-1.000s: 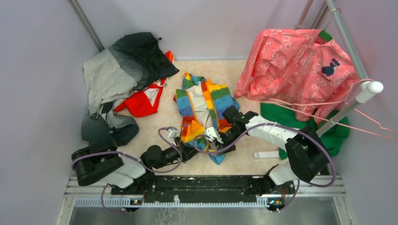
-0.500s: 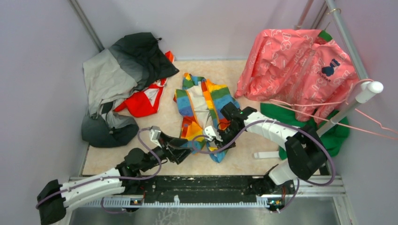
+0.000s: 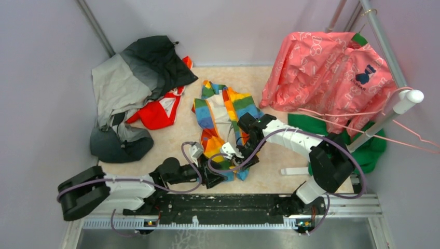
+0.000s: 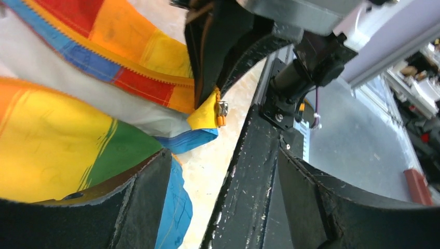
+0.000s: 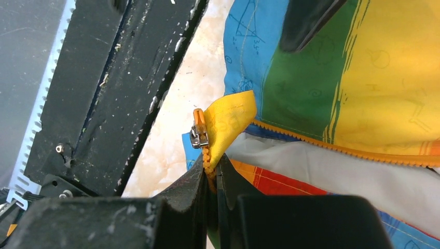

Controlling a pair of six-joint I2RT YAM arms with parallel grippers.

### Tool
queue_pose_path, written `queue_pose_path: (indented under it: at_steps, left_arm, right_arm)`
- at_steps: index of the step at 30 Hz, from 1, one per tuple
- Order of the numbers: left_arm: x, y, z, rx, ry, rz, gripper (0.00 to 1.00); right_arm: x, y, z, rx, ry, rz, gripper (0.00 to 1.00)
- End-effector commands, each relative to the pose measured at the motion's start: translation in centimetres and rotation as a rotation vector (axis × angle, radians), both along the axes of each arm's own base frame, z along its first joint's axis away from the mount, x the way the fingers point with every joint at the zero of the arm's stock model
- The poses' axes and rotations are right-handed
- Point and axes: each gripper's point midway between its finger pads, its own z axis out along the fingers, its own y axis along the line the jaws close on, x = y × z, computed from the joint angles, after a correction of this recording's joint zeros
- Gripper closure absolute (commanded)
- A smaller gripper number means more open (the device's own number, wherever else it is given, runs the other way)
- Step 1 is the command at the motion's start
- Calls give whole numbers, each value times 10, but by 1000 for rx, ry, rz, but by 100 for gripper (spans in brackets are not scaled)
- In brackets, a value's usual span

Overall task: Zip up the jacket
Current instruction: Pick up the jacket from the center of the board.

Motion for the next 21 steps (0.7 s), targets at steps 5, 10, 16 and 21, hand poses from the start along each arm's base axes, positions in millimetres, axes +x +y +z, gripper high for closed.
queue_pose_path:
  at_steps: [5, 10, 16, 21]
  left_arm:
    - [-13, -42, 43, -169, -292, -182, 25]
    - [2, -44, 16, -105, -182, -102, 25]
    - [7, -43, -5, -38, -175, -79, 19]
    - [4, -63, -4, -23, -197, -162, 23]
  right_arm:
    - [-3, 12, 17, 64, 27, 31, 93]
    - [-5, 12, 19, 72, 29, 32, 93]
    - [-7, 11, 19, 75, 32, 38, 93]
    - [-7, 13, 20, 85, 36, 29, 92]
